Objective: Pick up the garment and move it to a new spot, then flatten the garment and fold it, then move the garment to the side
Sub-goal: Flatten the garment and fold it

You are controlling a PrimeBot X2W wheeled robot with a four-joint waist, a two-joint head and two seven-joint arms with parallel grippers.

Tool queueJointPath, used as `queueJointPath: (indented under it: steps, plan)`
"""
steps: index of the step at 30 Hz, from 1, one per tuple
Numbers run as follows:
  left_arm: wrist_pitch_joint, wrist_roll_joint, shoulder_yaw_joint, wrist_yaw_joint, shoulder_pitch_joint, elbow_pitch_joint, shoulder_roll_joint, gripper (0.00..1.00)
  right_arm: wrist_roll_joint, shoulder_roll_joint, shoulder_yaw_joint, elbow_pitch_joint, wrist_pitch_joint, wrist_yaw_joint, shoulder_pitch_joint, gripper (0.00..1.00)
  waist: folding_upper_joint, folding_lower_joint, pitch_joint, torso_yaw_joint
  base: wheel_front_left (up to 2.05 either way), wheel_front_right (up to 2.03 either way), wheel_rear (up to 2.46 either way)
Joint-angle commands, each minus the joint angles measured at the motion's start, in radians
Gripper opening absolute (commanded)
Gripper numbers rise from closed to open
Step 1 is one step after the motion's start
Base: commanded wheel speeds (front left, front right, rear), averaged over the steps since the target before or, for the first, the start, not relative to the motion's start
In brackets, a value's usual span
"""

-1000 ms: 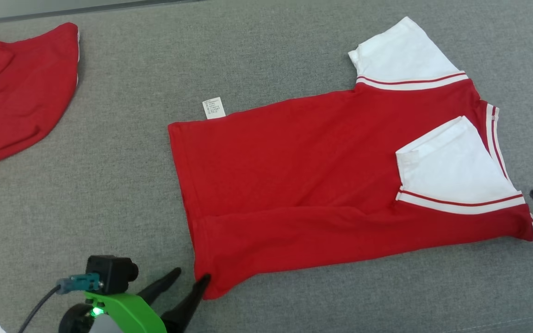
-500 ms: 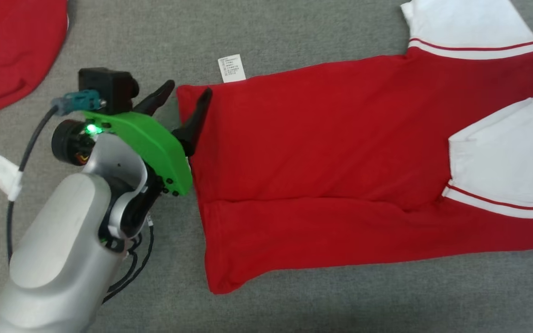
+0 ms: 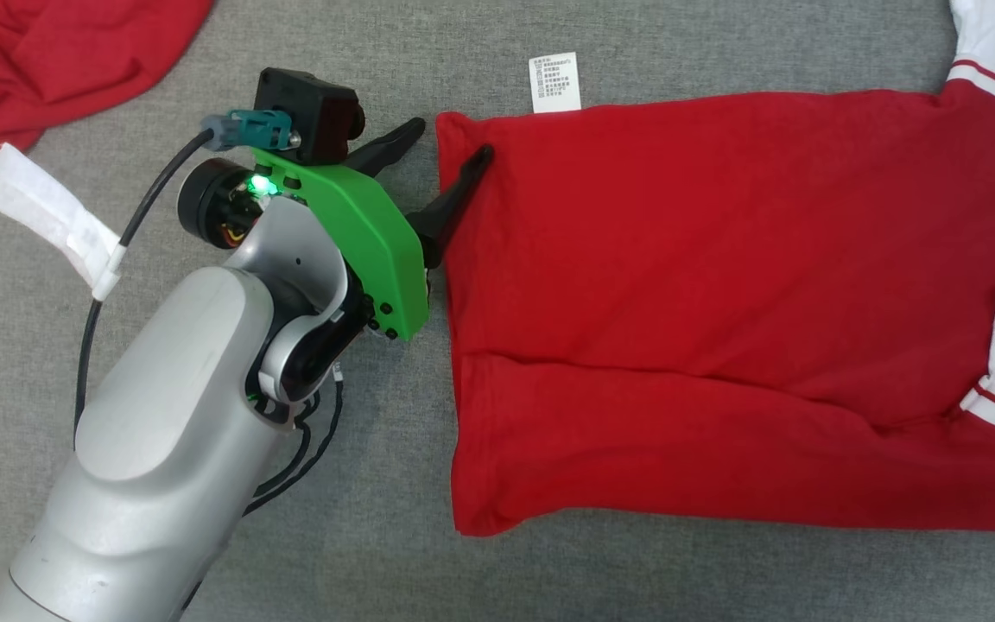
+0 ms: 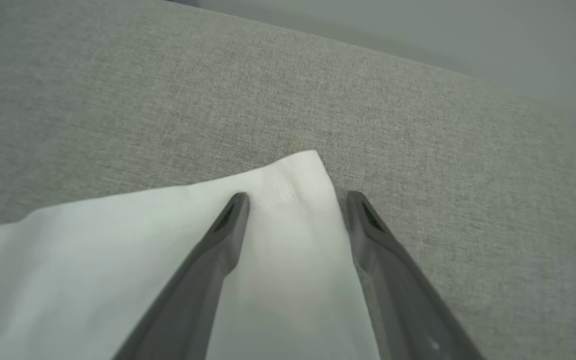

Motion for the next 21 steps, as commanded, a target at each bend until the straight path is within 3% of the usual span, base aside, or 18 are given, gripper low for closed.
queueJointPath:
  steps: [1,2,3,4,9,13,21]
  plan:
    - [0.019,-0.011,-0.017,-0.008,-0.004,0.012,-0.009,1.00,-0.007,0.010,0.024,0.033,0.004,0.000,0.003,1.00,0.0000,-0.0001,0.016,0.010,0.00,0.00,0.00]
    - [0.024,-0.016,-0.020,-0.012,-0.006,0.011,-0.014,0.76,0.005,0.019,0.035,0.048,0.006,0.000,-0.001,1.00,0.0000,-0.0001,0.020,0.009,0.00,0.00,0.00]
    - [0.024,-0.019,-0.020,-0.013,-0.008,0.012,-0.017,0.37,0.015,0.027,0.042,0.059,0.009,0.000,-0.005,1.00,0.0000,-0.0001,0.024,0.006,0.00,0.00,0.00]
    - [0.031,-0.021,-0.025,-0.019,-0.012,0.013,-0.016,0.00,0.029,0.036,0.055,0.065,0.003,0.000,-0.010,0.00,0.0000,-0.0001,0.027,0.002,0.00,0.00,0.00]
    - [0.016,-0.028,-0.015,-0.031,-0.011,0.019,0.000,0.00,0.102,0.050,0.070,0.061,-0.073,0.001,-0.035,0.00,0.0000,-0.0001,0.008,-0.028,0.00,0.00,0.00]
    - [-0.028,-0.016,0.019,-0.015,0.000,0.019,0.023,0.00,0.173,0.054,0.039,0.031,-0.170,0.000,-0.055,0.00,0.0000,-0.0001,-0.028,-0.065,0.00,0.00,0.00]
    - [-0.098,-0.027,0.060,0.000,0.052,-0.027,0.053,0.00,0.295,-0.013,0.028,-0.097,-0.291,0.000,0.077,0.00,0.0000,-0.0001,-0.113,-0.136,0.00,0.00,0.00]
